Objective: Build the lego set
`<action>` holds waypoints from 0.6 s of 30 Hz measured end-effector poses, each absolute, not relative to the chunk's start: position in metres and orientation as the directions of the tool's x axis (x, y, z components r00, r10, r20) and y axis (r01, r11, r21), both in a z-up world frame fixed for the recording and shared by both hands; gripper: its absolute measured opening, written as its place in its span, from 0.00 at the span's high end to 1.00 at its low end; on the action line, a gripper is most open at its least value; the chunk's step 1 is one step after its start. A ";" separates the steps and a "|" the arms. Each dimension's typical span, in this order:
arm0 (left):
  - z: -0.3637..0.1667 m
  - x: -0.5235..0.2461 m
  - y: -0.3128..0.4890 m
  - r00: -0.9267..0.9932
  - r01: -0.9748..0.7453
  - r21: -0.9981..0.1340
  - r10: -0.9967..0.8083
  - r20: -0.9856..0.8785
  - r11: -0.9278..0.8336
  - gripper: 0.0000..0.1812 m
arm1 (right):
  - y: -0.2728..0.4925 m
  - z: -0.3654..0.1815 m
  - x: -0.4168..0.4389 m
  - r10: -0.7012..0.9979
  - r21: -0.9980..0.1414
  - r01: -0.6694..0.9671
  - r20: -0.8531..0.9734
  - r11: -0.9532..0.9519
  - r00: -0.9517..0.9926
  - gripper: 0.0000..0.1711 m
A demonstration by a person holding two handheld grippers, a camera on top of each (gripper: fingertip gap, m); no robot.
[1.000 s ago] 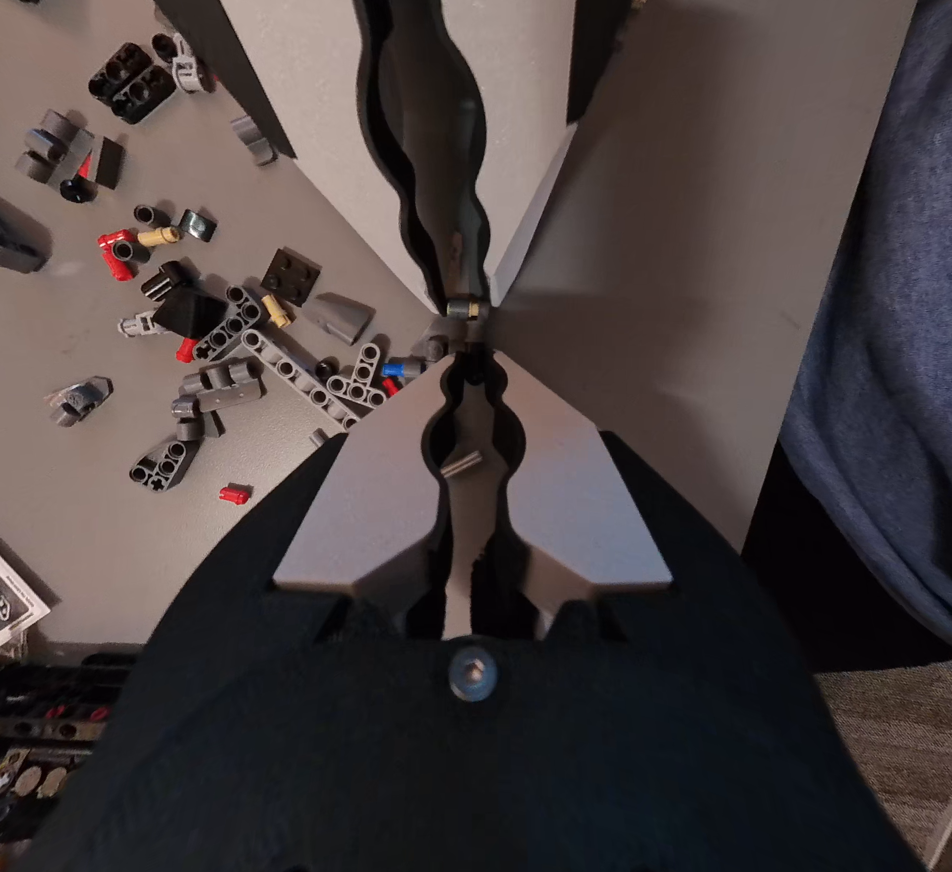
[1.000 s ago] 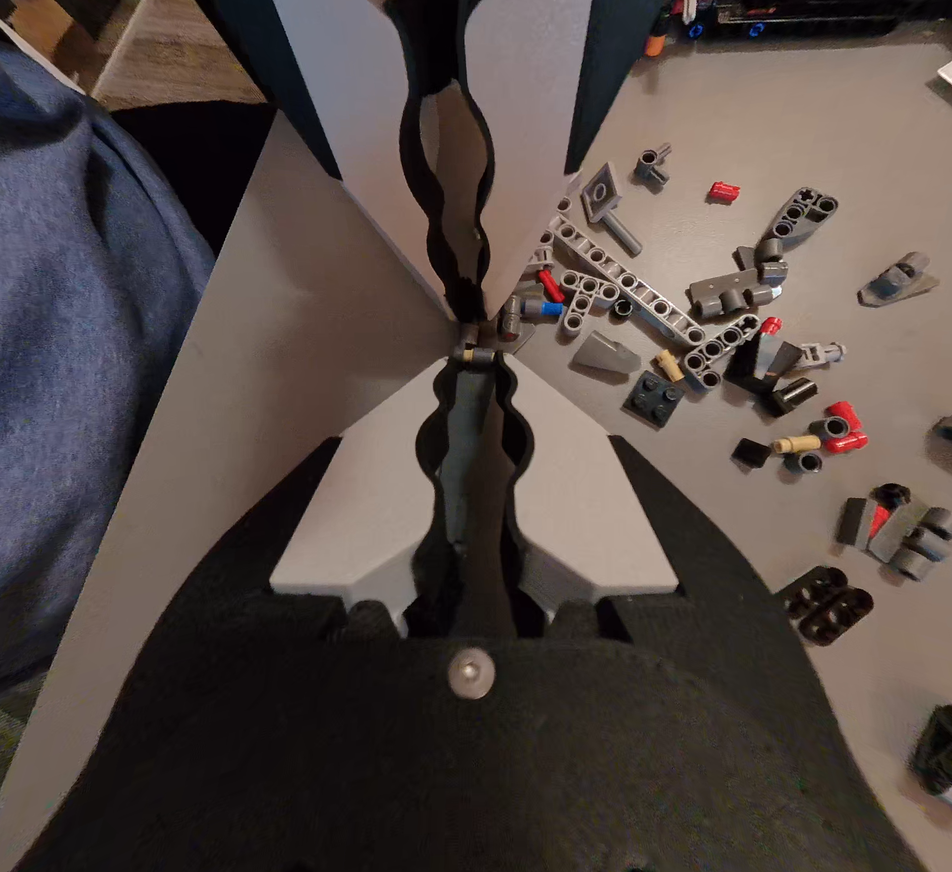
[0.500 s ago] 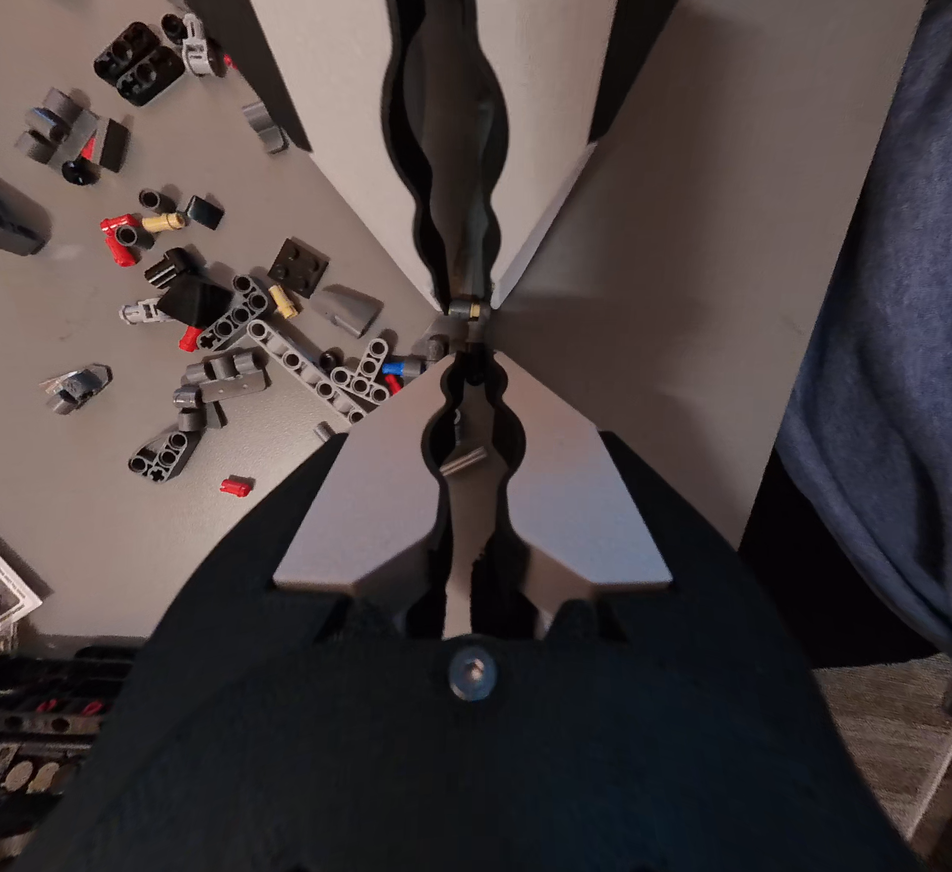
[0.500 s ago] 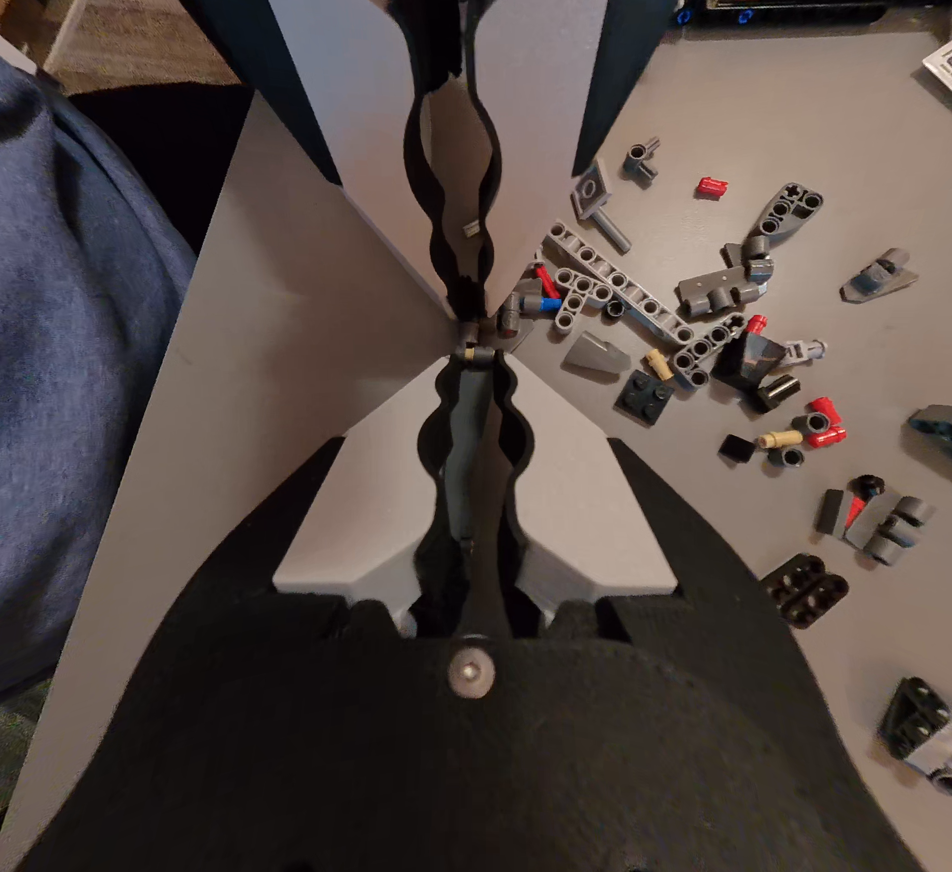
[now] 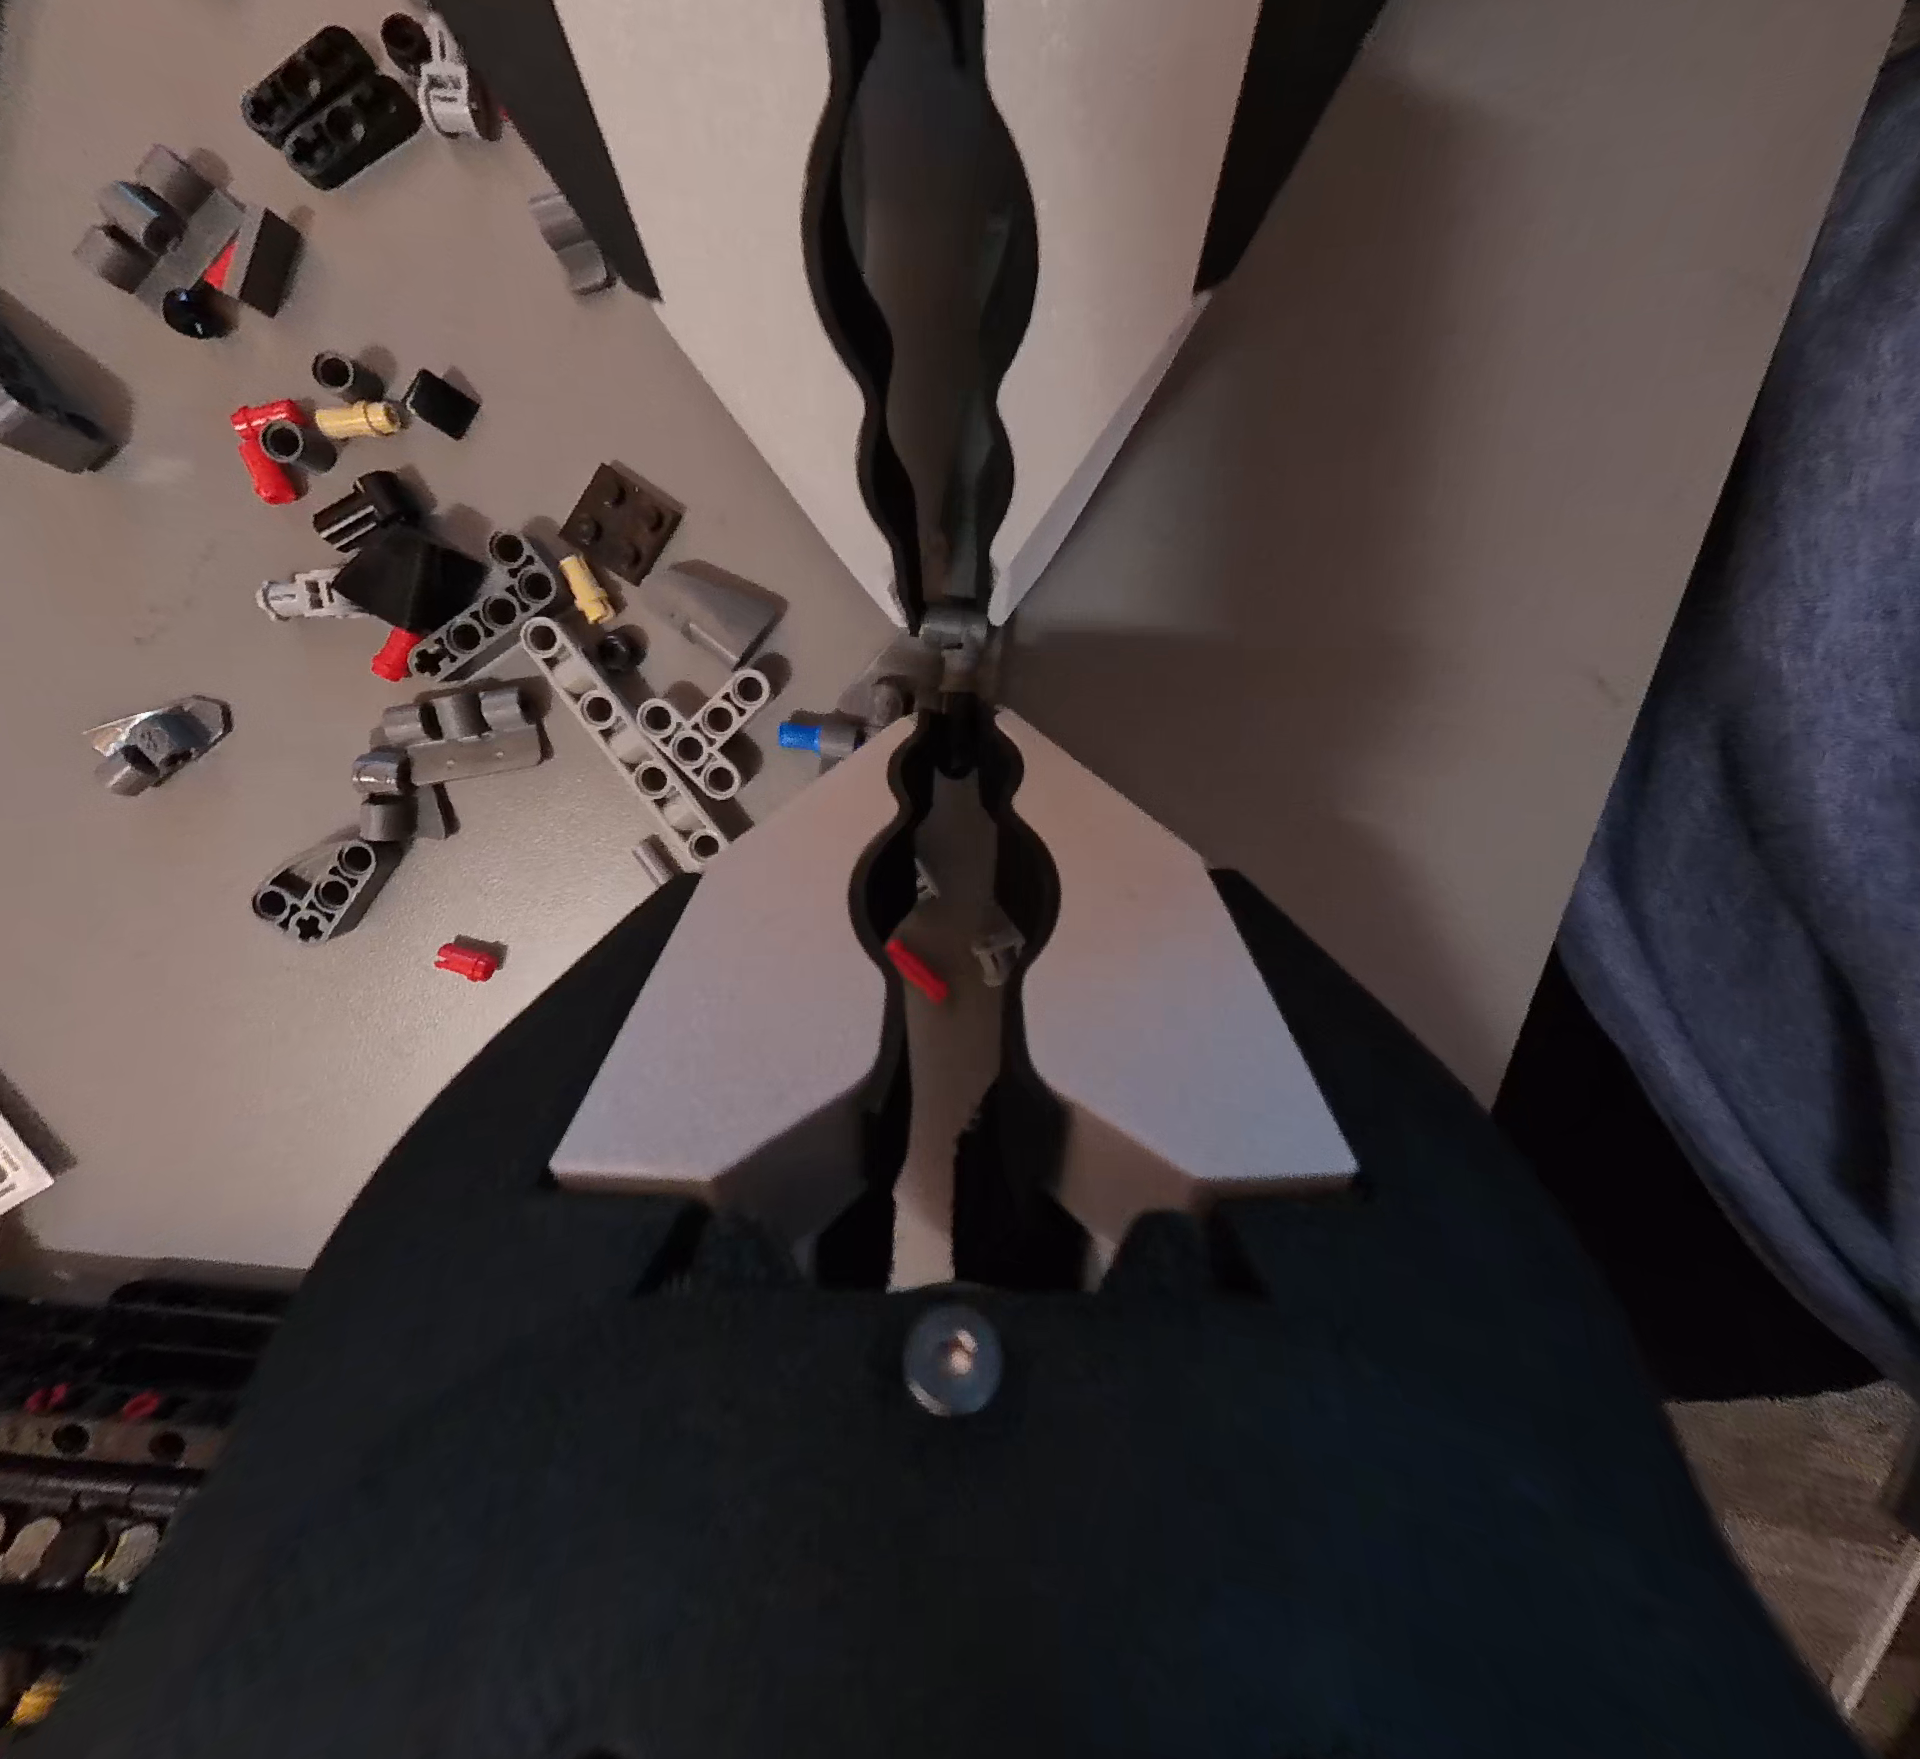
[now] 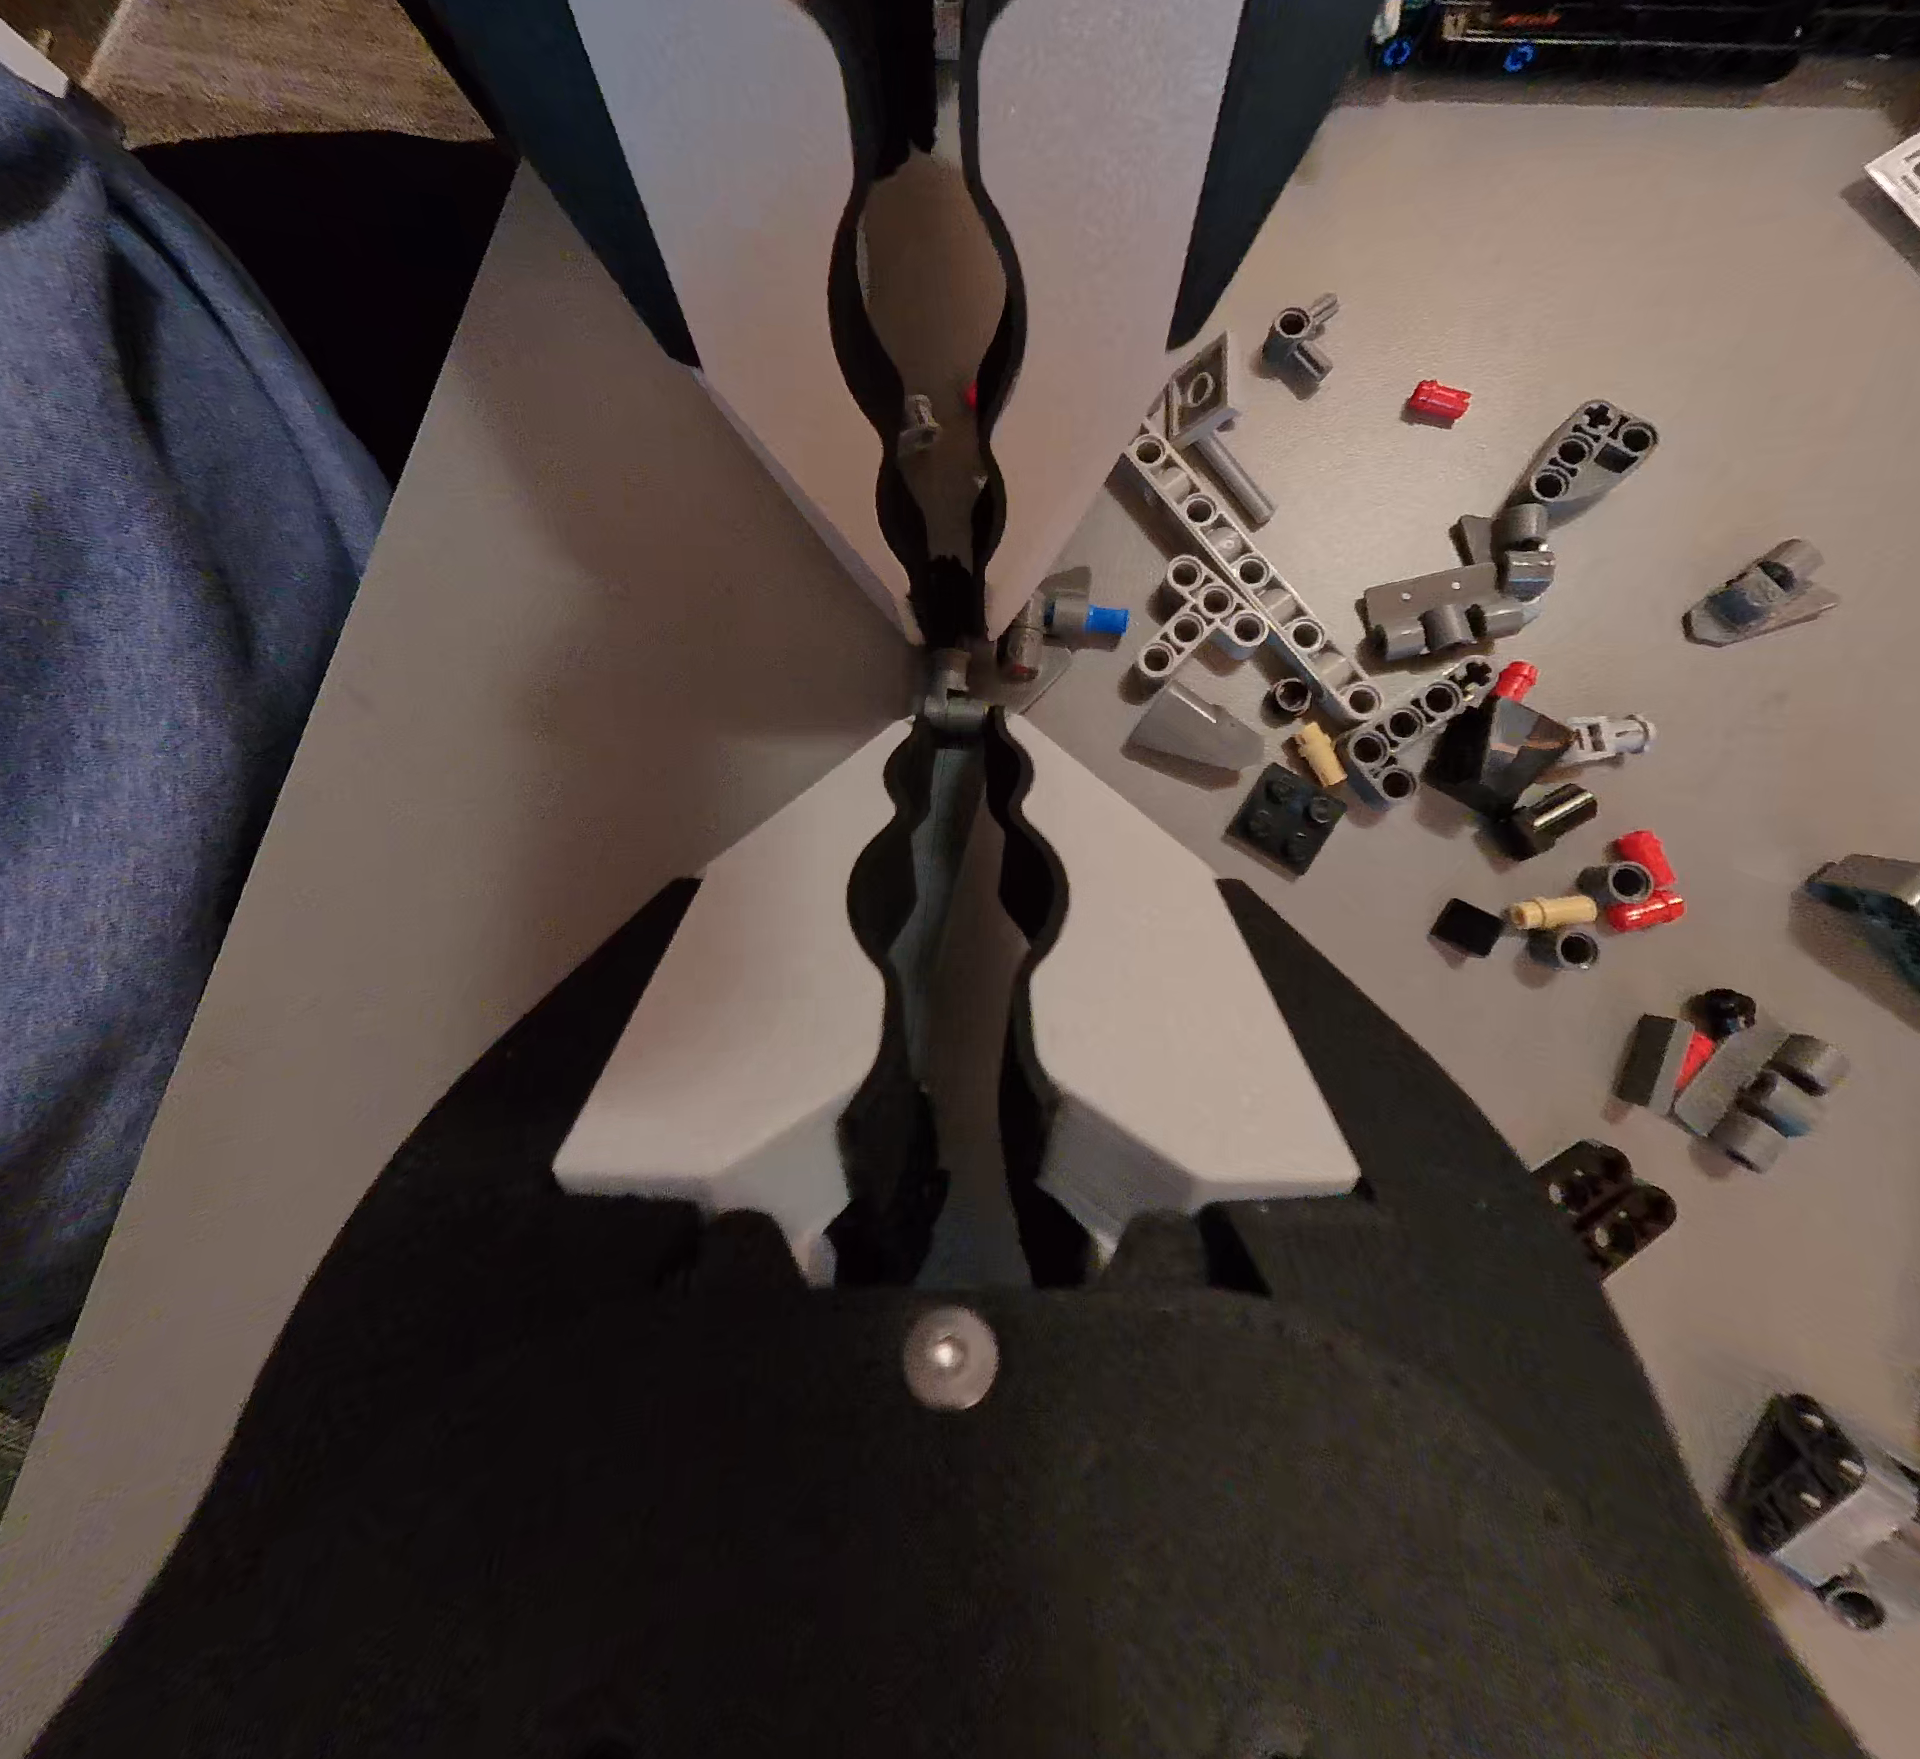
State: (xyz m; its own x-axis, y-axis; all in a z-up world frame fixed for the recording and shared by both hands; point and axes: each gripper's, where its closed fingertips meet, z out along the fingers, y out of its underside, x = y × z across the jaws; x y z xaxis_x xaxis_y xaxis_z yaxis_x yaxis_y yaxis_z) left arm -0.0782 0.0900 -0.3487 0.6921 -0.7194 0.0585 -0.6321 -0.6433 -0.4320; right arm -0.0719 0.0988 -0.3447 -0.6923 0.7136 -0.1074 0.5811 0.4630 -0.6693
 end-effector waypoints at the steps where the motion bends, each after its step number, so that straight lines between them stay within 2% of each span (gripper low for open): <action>1: -0.348 -0.078 0.090 0.695 -0.627 -0.439 -0.717 0.059 -0.644 0.97 | 0.099 -0.345 -0.072 0.715 -0.671 0.581 -0.107 0.461 -0.691 0.95; 9: -0.329 -0.086 0.097 0.729 -0.585 -0.508 -0.684 0.011 -0.632 0.88 | 0.100 -0.342 -0.069 0.705 -0.676 0.563 -0.092 0.474 -0.703 0.95; 14: -0.322 -0.092 0.088 0.758 -0.565 -0.521 -0.651 -0.024 -0.639 0.88 | 0.107 -0.336 -0.063 0.712 -0.658 0.574 -0.081 0.487 -0.697 0.88; 18: -0.325 -0.090 0.083 0.770 -0.555 -0.533 -0.637 -0.038 -0.639 0.89 | 0.109 -0.344 -0.054 0.718 -0.603 0.612 -0.091 0.512 -0.690 0.87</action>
State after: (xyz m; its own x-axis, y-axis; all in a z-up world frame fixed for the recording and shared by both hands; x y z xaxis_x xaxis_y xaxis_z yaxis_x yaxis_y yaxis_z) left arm -0.0903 0.0835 -0.3246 0.7702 -0.6366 -0.0380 -0.5546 -0.6391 -0.5329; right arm -0.0543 0.1087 -0.3443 -0.6905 0.7177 -0.0907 0.6118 0.5124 -0.6027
